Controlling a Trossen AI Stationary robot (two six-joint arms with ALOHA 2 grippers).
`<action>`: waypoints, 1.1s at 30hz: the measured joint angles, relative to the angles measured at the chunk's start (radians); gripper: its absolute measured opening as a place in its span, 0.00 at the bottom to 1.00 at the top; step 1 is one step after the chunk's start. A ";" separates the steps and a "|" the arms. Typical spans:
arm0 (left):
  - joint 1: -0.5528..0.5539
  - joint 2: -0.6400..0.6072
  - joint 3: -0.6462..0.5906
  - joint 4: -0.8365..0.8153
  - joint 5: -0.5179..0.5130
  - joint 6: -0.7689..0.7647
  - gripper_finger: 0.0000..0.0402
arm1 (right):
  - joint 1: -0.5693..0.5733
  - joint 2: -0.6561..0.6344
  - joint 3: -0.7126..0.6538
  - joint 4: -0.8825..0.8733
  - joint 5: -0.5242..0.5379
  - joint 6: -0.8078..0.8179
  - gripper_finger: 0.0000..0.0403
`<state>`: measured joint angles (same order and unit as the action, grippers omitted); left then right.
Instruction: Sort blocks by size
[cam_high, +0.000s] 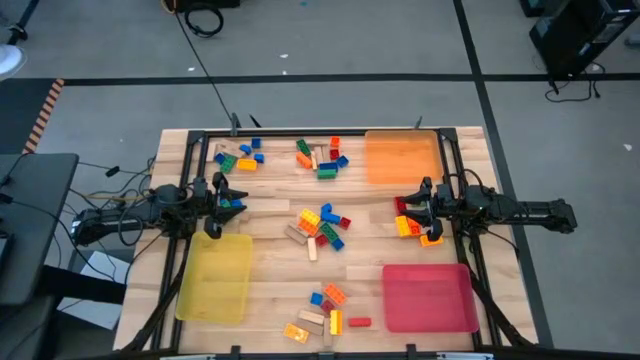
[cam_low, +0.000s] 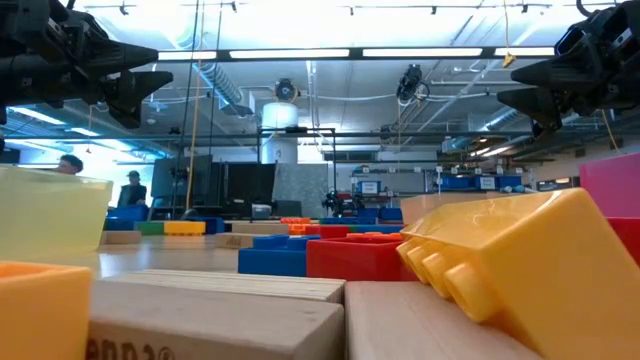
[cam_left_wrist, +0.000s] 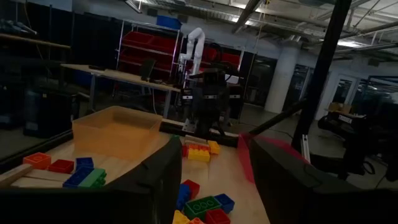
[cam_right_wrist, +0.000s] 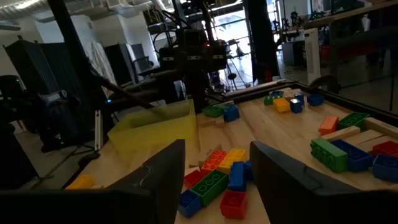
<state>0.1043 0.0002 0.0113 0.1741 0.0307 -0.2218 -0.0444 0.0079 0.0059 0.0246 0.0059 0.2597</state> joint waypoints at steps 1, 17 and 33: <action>0.000 0.000 0.000 0.000 0.000 0.000 0.48 | 0.000 0.000 0.000 0.000 0.000 0.000 0.48; 0.000 0.000 0.000 0.000 0.000 0.000 0.48 | 0.000 0.000 0.000 0.000 0.000 0.000 0.48; 0.000 0.000 0.000 0.025 -0.072 0.007 0.48 | 0.000 0.000 0.000 0.000 0.000 0.000 0.48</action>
<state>0.1047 -0.0002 0.0109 0.1994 -0.0414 -0.2146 -0.0441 0.0081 0.0060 0.0246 0.0058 0.2599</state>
